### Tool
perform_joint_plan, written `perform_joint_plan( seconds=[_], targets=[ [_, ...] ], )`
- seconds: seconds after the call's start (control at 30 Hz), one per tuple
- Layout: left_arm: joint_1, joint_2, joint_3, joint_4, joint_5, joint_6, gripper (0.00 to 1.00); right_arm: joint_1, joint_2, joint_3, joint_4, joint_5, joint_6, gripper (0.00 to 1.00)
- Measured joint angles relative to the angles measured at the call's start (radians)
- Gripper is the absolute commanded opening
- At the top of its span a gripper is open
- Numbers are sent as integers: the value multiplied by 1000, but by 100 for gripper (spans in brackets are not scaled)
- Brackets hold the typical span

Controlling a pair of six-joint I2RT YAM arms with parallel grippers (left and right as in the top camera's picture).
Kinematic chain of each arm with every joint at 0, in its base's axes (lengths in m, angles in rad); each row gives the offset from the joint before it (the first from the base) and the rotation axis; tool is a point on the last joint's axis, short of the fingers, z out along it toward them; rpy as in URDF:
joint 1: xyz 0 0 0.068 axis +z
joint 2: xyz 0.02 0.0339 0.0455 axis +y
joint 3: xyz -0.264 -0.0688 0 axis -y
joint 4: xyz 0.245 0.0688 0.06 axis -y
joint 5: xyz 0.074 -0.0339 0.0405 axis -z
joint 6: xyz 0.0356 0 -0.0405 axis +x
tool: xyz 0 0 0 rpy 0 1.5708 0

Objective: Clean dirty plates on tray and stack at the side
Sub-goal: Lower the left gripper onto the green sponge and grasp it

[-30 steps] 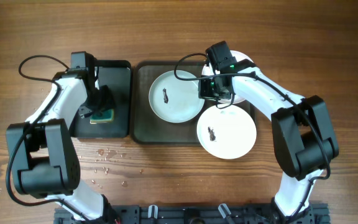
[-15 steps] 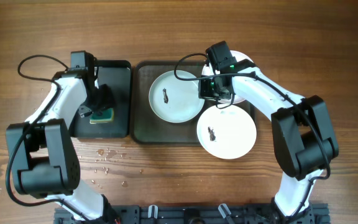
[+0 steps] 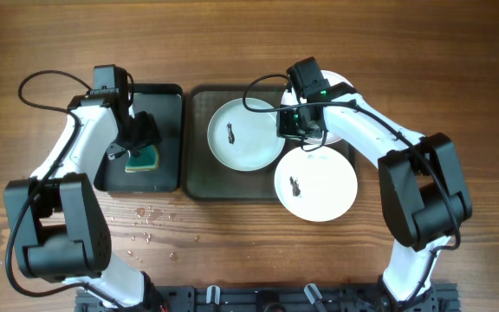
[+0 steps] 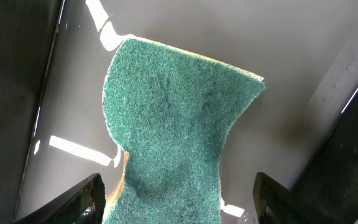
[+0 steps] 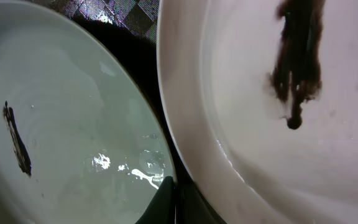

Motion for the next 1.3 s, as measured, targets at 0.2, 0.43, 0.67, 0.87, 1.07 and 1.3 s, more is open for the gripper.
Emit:
perform_joint_plan(
  seconds=[0.2, 0.43, 0.67, 0.87, 1.07, 1.3],
  targets=[
    [0, 0, 0, 6, 0, -1, 73, 0, 0, 0, 2, 0, 0, 5],
    [0, 0, -11, 34, -5, 0, 63, 0, 0, 0, 3, 0, 0, 5],
    [0, 0, -32, 58, -12, -1, 63, 0, 0, 0, 3, 0, 0, 5],
    [0, 0, -54, 61, -12, -1, 63, 0, 0, 0, 3, 0, 0, 5],
    [0, 0, -80, 95, -12, -1, 51, 0, 0, 0, 3, 0, 0, 5],
    [0, 0, -95, 114, -16, -1, 29, 0, 0, 0, 3, 0, 0, 5]
  ],
)
